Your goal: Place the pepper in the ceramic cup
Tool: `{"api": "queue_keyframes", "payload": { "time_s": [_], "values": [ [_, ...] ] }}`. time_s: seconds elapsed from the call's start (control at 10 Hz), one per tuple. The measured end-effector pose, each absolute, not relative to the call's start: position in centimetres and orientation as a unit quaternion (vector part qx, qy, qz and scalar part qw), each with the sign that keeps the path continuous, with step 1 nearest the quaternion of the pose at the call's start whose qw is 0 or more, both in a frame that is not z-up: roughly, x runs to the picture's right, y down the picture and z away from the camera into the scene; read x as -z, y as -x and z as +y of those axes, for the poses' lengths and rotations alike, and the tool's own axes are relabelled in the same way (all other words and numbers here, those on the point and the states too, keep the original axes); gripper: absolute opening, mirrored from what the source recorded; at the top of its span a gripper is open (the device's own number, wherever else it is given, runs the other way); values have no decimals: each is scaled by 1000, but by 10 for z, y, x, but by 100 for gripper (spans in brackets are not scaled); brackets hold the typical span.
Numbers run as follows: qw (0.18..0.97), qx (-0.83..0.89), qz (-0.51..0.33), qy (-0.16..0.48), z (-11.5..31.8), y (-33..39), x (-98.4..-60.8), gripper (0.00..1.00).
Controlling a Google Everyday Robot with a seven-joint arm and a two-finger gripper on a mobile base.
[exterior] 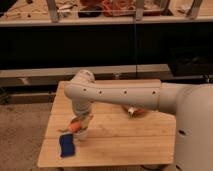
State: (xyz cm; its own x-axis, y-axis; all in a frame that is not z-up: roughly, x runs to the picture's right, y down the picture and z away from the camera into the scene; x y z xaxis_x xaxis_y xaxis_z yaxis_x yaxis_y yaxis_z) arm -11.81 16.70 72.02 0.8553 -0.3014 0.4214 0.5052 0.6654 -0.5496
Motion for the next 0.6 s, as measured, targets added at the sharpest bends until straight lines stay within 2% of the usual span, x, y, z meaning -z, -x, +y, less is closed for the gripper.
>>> {"api": "queue_keyframes", "payload": {
  "time_s": [0.6],
  "values": [
    [905, 230, -140, 329, 166, 118, -717, 80]
  ]
}}
